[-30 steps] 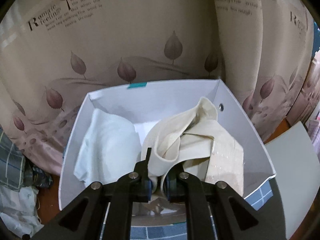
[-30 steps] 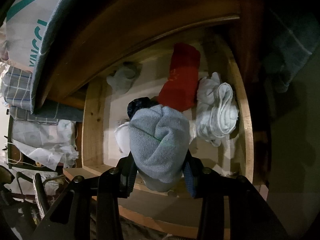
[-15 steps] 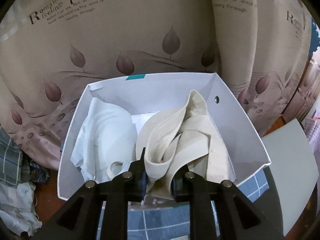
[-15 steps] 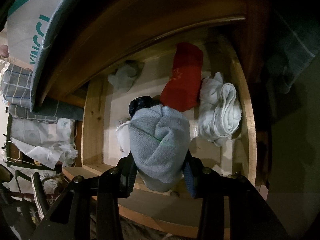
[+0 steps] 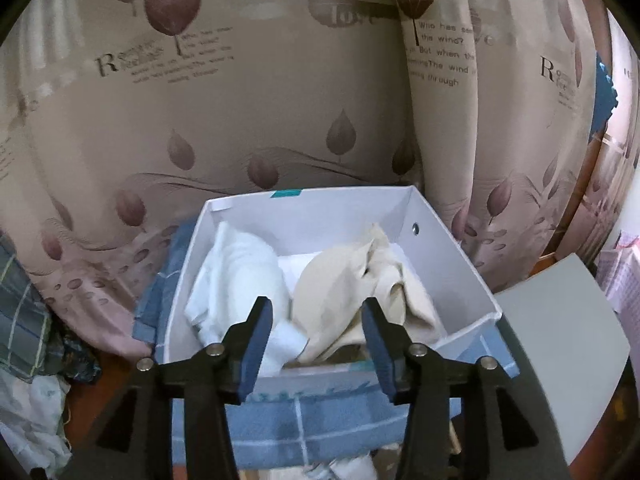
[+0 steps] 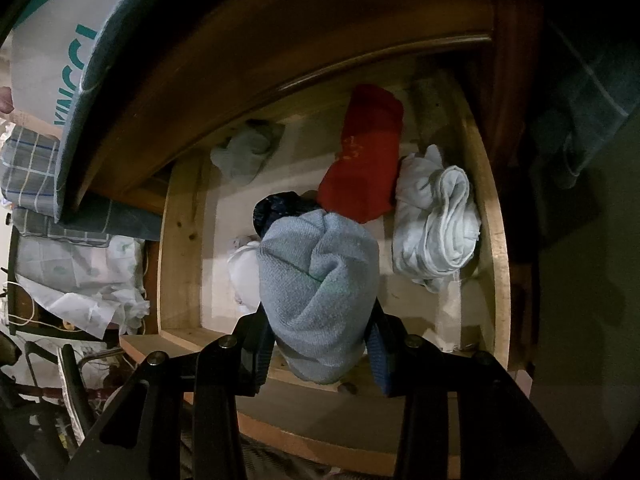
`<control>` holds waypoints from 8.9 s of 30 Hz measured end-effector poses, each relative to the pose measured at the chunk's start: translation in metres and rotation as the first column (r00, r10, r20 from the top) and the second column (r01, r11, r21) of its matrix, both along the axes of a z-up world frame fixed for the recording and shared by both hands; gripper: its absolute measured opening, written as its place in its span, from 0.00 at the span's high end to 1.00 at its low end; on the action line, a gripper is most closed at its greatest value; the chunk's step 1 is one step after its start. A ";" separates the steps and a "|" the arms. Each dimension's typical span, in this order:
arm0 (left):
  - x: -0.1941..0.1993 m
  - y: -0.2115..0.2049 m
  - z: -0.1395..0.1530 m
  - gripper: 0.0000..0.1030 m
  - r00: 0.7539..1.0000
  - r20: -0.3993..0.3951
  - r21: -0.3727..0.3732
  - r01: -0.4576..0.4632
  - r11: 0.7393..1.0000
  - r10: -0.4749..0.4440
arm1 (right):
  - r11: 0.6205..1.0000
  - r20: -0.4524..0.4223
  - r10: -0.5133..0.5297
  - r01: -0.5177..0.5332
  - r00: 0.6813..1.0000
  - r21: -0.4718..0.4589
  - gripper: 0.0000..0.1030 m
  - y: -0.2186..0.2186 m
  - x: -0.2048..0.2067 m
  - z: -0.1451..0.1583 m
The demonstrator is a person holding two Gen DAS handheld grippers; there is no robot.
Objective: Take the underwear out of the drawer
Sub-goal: 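Move the left tool back over the open drawer, then carry the grey knit sock toward the white box with the right tool, then lower the grey knit sock into the white box and open the right tool, then move the right tool back down into the open drawer, then grasp the white cloth in the drawer with the right tool, then grasp the white rolled sock with the left tool while the right tool holds the white cloth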
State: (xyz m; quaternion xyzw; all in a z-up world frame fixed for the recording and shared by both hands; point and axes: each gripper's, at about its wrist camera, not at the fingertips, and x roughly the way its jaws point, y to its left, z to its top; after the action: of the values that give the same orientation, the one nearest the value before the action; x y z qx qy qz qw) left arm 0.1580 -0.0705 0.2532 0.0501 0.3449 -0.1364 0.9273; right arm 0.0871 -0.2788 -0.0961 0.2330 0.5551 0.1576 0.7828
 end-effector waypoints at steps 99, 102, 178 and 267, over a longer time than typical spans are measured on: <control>-0.106 0.113 -0.236 0.48 0.896 -0.341 -0.150 -0.350 0.925 0.284 | 0.854 0.358 0.071 0.129 0.931 -0.504 0.44 0.025 0.126 0.256; -0.106 0.113 -0.237 0.48 0.895 -0.342 -0.146 -0.352 0.925 0.286 | 0.869 0.399 0.070 0.140 0.914 -0.474 0.38 0.019 0.109 0.273; -0.092 0.118 -0.255 0.48 0.850 -0.453 -0.176 -0.379 0.908 0.267 | 0.375 -0.255 0.672 -0.616 0.696 -0.692 0.16 0.077 0.078 -0.067; -0.046 -0.013 -0.310 0.58 0.755 -0.650 -0.044 -0.148 0.988 0.085 | 0.958 -0.013 0.065 -0.066 0.998 -0.278 0.50 0.005 -0.005 0.012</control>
State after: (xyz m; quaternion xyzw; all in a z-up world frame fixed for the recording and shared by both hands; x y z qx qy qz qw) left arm 0.1123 -0.0840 -0.0567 -0.0644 0.6386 -0.1030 0.7599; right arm 0.0821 -0.2735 -0.0843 0.1024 0.5806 0.1036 0.8011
